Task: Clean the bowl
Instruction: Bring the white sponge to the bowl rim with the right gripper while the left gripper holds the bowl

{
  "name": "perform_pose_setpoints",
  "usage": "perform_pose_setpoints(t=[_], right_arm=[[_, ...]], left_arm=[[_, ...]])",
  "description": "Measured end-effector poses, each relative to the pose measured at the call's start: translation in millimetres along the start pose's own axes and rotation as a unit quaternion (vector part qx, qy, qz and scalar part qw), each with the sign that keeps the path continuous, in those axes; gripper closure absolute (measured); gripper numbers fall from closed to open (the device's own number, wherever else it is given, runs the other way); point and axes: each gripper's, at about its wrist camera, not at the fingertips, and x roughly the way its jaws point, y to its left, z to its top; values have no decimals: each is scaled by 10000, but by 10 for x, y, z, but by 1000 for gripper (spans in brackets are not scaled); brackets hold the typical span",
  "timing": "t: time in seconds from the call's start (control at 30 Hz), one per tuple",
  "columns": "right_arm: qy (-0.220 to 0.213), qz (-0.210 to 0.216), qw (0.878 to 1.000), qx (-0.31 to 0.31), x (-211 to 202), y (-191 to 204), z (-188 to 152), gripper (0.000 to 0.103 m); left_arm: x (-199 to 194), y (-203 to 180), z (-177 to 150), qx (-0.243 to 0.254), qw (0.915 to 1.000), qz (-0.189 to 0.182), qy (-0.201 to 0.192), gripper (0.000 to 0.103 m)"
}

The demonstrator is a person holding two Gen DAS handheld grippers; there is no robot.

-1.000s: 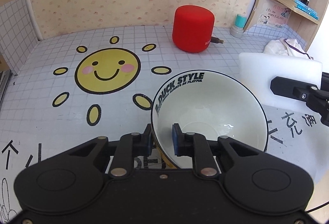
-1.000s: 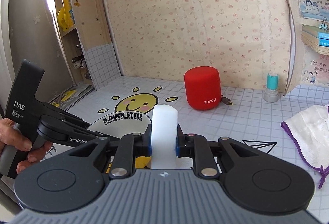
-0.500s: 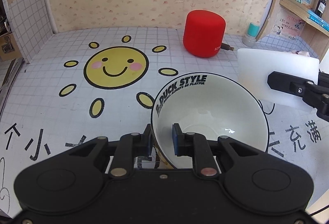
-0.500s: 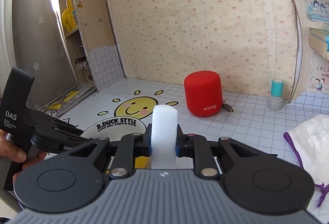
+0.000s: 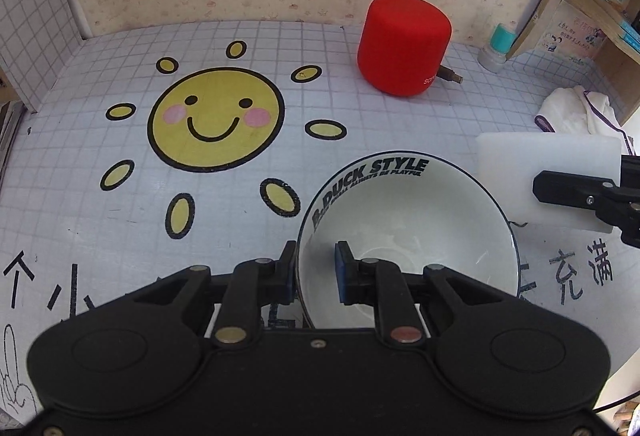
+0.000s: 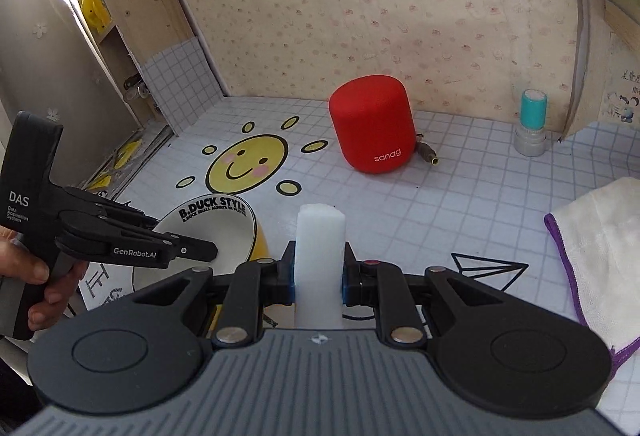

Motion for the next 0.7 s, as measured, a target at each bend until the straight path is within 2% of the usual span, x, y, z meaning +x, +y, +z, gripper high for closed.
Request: perform_pose_setpoints(t=[0.1,0.23,0.37,0.53,0.7], right_arm=[[-190,129,9995,-207,18,56,-12,82],[-563,135,9965,-608,68,83,-81,82],[-730,172,9942,-770,77,118,-102,82],[-858,189,9918,-926,81,172,-109,82],[-986,206,9890,-1083,86,225,-116,82]], left_arm=[[-4,1,-49,-15,9997,20,-250,82],[-18,2,-171,0,9969,1,-782,82],[-39,-78,-265,66,9944,179,-1035,82],[-67,-186,-271,-16,9948,460,-905,82],[-85,-204,-351,74,9943,477,-952,82]])
